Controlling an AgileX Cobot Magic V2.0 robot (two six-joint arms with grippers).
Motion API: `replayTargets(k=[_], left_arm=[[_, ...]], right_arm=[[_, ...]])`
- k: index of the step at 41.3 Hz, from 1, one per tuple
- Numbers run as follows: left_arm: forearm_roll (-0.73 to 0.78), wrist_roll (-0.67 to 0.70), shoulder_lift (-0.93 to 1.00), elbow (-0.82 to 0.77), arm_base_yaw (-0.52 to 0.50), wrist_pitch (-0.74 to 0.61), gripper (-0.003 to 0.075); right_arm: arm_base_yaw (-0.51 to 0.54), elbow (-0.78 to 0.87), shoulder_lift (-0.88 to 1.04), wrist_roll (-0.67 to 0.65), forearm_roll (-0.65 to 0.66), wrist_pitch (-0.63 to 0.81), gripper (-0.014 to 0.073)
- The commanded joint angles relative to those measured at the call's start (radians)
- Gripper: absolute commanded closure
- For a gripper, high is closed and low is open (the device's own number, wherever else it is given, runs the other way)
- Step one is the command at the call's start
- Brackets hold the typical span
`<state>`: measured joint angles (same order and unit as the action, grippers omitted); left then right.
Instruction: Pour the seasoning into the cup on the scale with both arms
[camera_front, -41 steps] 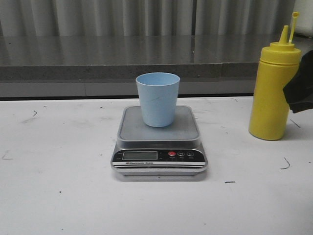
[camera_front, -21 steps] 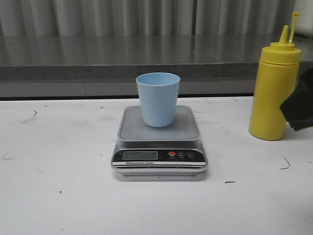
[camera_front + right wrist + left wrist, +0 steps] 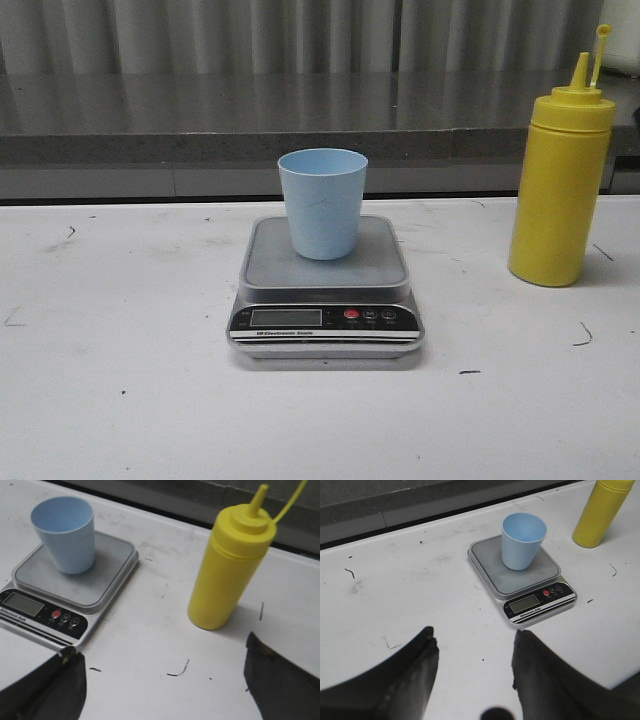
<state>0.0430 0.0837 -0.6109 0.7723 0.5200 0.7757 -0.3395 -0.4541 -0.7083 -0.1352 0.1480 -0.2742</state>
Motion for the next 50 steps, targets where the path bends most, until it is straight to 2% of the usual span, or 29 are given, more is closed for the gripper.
replayTargets(k=[1,9,13,27,35,38,45,50], left_arm=[[-0.005,0.011,-0.001,0.026,0.0,-0.066,0.0374],[-0.005,0.011,-0.001,0.026,0.0,-0.066,0.0374],[-0.005,0.011,-0.001,0.026,0.0,-0.066,0.0374],[-0.005,0.011,-0.001,0.026,0.0,-0.066,0.0374],[-0.005,0.011,-0.001,0.026,0.0,-0.066,0.0374],[-0.005,0.011,-0.001,0.026,0.0,-0.066,0.0374],[-0.005,0.011,-0.001,0.026,0.0,-0.066,0.0374],[-0.005,0.011,-0.001,0.026,0.0,-0.066,0.0374]], right_arm=[[0.058,-0.034,0.064,0.016,-0.002,0.002,-0.006],[0.118,-0.034,0.146,0.038,-0.023,-0.048,-0.006],[0.089,-0.056,0.171,0.04,-0.044,-0.12,-0.006],[-0.087,-0.246,0.17,0.08,-0.072,-0.563,-0.006],[-0.105,-0.261,0.171,0.079,-0.142,-0.571,-0.0031],[-0.104,-0.261,0.171,0.079,-0.142,-0.557,0.0048],[-0.104,-0.261,0.171,0.079,-0.142,-0.527,0.0394],[-0.104,-0.261,0.171,0.079,-0.142,-0.52,0.0596]])
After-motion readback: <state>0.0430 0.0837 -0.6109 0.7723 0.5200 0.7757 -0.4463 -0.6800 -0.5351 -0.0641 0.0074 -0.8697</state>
